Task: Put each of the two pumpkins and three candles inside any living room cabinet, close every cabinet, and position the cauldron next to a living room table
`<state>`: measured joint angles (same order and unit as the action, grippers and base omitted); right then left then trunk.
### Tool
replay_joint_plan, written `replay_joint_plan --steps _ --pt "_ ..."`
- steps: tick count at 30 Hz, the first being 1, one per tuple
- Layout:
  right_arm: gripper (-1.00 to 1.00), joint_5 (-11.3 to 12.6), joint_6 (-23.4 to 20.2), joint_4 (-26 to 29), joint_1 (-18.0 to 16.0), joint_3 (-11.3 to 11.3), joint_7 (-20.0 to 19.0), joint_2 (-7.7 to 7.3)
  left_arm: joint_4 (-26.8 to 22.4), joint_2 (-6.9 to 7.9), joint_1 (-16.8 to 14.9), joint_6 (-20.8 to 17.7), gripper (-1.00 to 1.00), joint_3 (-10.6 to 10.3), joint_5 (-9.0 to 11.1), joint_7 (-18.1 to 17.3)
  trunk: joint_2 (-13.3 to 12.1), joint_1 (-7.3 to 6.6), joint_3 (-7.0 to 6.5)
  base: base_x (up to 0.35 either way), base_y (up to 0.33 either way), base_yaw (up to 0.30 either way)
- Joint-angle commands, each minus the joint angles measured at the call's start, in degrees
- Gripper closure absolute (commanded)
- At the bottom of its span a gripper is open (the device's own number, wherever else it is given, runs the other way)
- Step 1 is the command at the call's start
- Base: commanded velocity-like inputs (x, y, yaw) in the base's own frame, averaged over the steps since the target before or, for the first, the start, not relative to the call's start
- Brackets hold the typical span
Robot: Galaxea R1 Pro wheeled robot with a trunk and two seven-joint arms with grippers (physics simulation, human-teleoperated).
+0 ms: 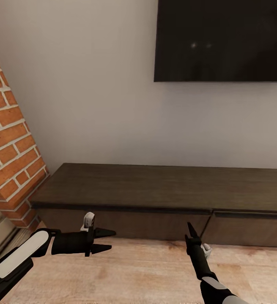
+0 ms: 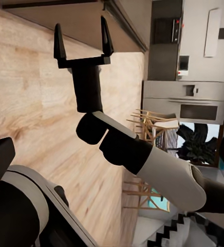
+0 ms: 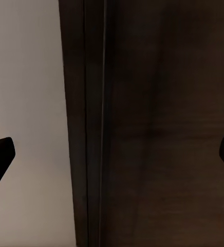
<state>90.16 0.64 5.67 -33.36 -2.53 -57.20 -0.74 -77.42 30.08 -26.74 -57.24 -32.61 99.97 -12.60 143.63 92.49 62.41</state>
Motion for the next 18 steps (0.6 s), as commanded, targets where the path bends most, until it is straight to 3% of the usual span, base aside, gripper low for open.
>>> replay_joint_plan --steps 1,12,18 --pt "-1.00 0.3 0.1 0.0 0.0 -0.3 -0.2 -0.01 0.0 0.05 -0.1 0.0 -1.00 -0.1 -0.4 -0.6 0.0 0.01 0.28 0.000 0.000 0.000" --pt "-1.00 0.1 0.2 0.0 0.0 -0.4 -2.1 -0.24 0.0 -0.02 -0.1 0.0 -1.00 -0.2 -0.4 -0.6 0.1 0.06 0.72 0.000 0.000 0.000" --pt "-1.00 -0.2 0.1 0.0 0.0 -0.4 -3.7 -0.27 0.0 -0.02 -0.1 0.0 -1.00 -0.2 -0.4 -0.6 0.1 0.19 1.83 0.000 0.000 0.000"
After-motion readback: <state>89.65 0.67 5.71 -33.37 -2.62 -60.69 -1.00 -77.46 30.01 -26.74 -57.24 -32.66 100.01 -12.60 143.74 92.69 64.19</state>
